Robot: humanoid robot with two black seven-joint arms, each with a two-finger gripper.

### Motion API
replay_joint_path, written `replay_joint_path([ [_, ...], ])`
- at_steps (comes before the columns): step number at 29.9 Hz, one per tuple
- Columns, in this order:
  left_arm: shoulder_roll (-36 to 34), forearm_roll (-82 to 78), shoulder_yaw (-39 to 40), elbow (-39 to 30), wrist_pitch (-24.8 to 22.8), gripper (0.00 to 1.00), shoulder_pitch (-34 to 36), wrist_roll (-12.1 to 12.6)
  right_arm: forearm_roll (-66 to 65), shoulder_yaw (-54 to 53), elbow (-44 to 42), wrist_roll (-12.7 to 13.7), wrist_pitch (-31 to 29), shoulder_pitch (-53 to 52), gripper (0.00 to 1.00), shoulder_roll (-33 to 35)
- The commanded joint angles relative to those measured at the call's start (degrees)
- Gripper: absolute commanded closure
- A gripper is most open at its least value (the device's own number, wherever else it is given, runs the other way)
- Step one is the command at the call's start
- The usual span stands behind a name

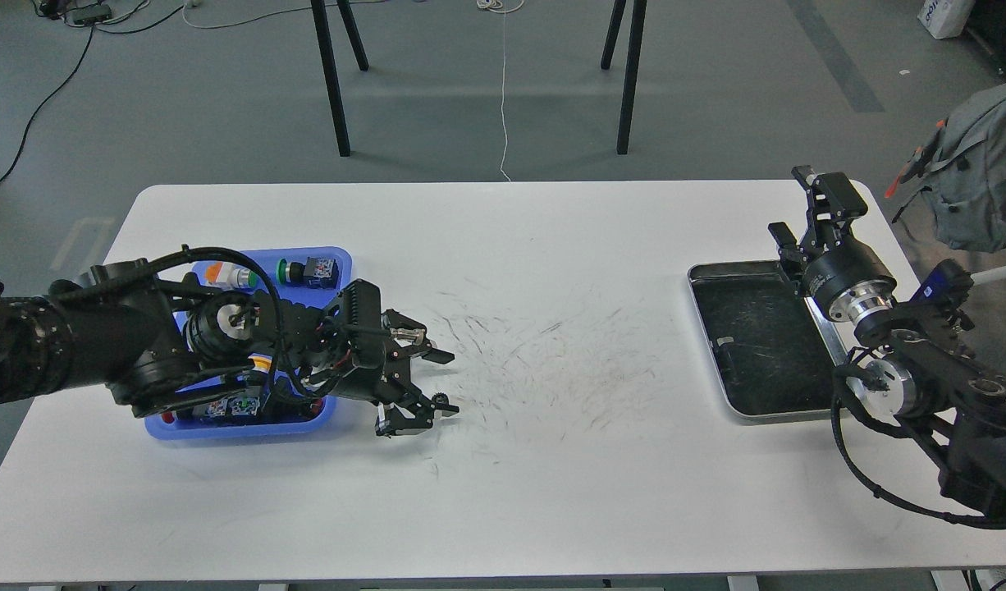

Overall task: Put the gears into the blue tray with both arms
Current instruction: 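Close the left gripper around the black gear on the table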

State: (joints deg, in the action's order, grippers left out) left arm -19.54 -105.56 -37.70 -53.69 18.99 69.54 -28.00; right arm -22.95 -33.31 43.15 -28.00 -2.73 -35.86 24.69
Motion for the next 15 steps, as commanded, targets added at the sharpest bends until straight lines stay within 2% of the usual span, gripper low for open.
replay_joint_path([
  [1, -0.1, 0.0, -1.1, 0.1, 0.0, 0.3, 0.0, 0.0, -0.1, 0.4, 0.0, 0.0, 0.0, 0.0, 0.07, 0.0],
  [11, 0.0, 0.0, -1.1, 0.8, 0.1, 0.31, -1.5, 0.0, 0.0, 1.4, 0.0, 0.0, 0.4, 0.0, 0.07, -0.1],
  [15, 0.1, 0.0, -1.1, 1.0, 0.1, 0.36, -1.9, 0.0, -0.1, 1.4, 0.0, 0.0, 0.4, 0.0, 0.07, -0.3],
])
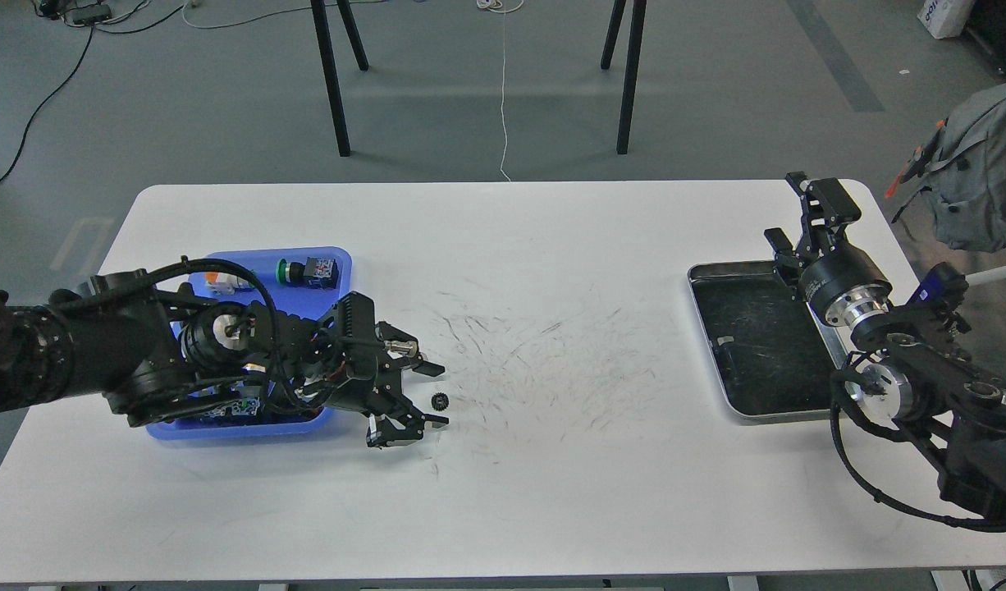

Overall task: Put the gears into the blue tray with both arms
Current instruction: 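Close the left gripper around the black gear on the table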

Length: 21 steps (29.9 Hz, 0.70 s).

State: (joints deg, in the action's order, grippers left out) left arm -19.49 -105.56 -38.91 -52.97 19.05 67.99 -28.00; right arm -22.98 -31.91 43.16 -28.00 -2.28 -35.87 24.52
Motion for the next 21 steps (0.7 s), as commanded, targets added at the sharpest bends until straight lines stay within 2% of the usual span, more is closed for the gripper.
replay_joint_path([
  [1, 0.1, -0.1, 0.1, 0.2, 0.0, 0.38, -0.4, 0.0, 0.0, 0.1, 0.0, 0.0, 0.0, 0.0, 0.07, -0.2],
  [21, 0.2, -0.7, 0.0, 1.2, 0.0, 0.6, -0.5, 0.0, 0.0, 1.4, -0.2, 0.0, 0.2, 0.0, 0.07, -0.6],
])
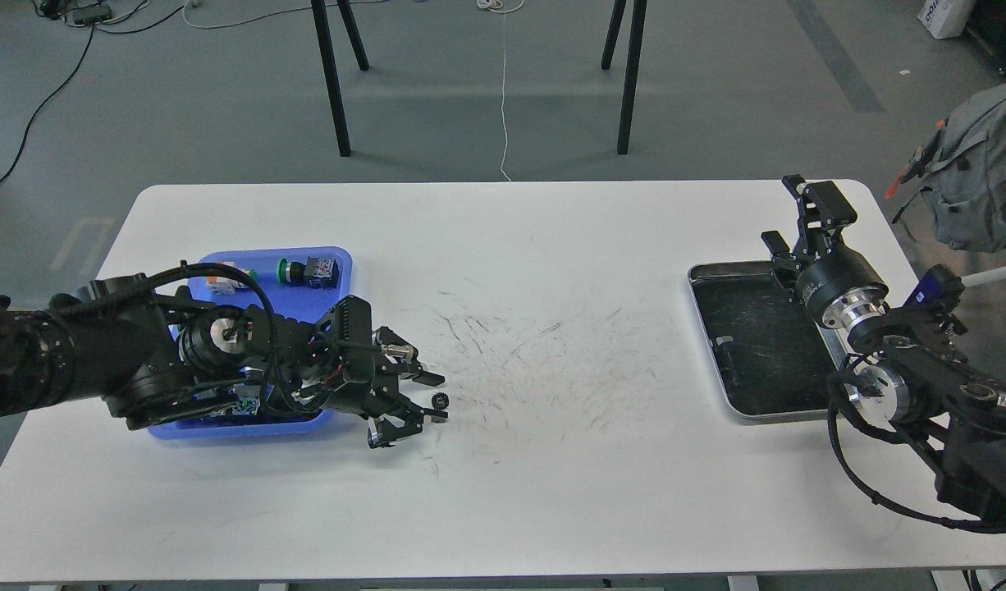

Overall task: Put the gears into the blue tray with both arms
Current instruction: 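Close the left gripper around the black gear on the table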

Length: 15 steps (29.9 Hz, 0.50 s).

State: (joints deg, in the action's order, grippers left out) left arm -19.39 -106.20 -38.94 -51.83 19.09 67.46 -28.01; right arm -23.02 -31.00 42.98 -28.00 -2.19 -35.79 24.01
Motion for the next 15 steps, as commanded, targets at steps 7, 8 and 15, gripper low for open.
replay_joint_path([
  [7, -0.1, -0.1, 0.1, -0.6, 0.2, 0.69, 0.3, 0.0, 0.0, 0.8, 0.0, 0.0, 0.4, -0.1, 0.07, -0.1],
  [8, -0.1, -0.2, 0.1, -0.4, 0.3, 0.69, 0.2, 0.0, 0.0, 0.8, 0.0, 0.0, 0.4, 0.0, 0.07, -0.1],
  [15, 0.0, -0.1, 0.3, -0.6, 1.0, 0.74, 0.2, 0.0, 0.0, 0.9, 0.0, 0.0, 0.7, -0.1, 0.07, -0.3],
])
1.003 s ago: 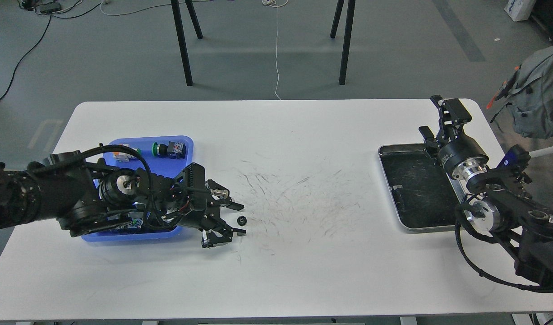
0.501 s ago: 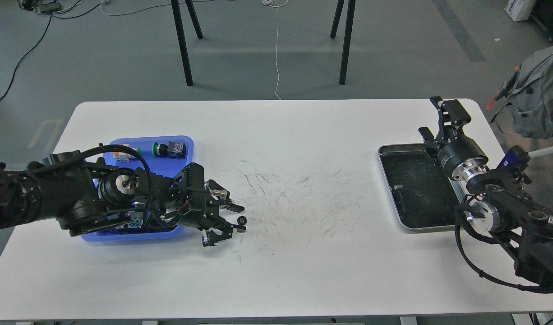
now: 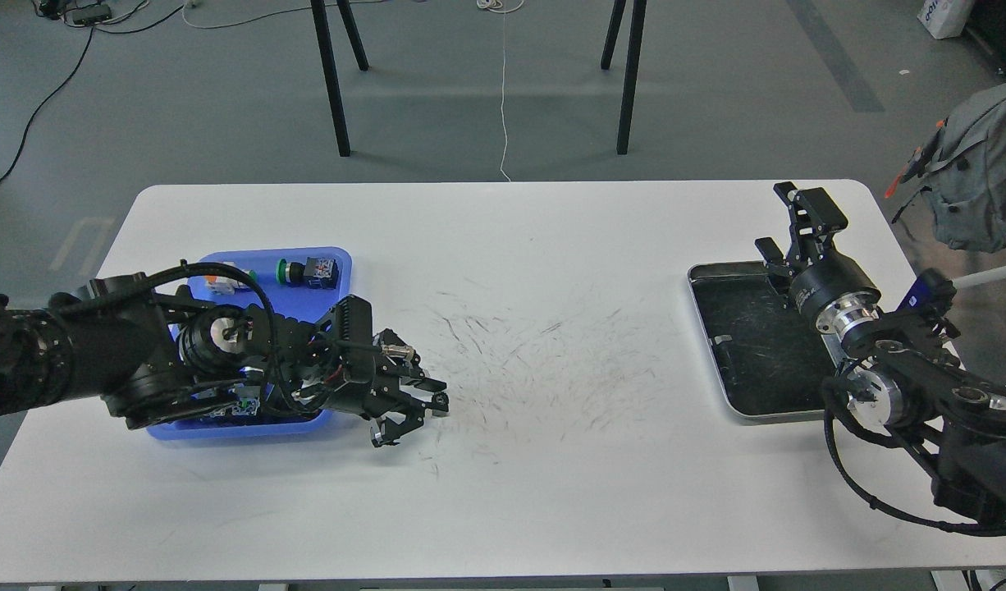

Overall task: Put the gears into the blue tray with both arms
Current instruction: 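Close the left gripper around the black gear on the table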

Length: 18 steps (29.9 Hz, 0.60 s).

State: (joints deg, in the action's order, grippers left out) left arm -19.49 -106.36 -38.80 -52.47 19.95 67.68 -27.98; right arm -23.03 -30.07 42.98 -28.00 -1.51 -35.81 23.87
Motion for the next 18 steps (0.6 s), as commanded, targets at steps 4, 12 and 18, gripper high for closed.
replay_joint_path([
  [4, 0.0, 0.0, 0.5, -0.2, 0.3, 0.77, 0.0, 0.0, 0.0, 0.0, 0.0, 0.0, 0.0, 0.0, 0.07, -0.2],
  [12, 0.0, 0.7, 0.7, -0.1, 0.4, 0.82, 0.1, 0.0, 0.0, 0.0, 0.0, 0.0, 0.1, 0.0, 0.07, -0.2],
  [18, -0.7, 1.0, 0.8, 0.9, 0.7, 0.82, 0.7, 0.0, 0.0, 0.1, 0.0, 0.0, 0.1, 0.0, 0.07, -0.1],
])
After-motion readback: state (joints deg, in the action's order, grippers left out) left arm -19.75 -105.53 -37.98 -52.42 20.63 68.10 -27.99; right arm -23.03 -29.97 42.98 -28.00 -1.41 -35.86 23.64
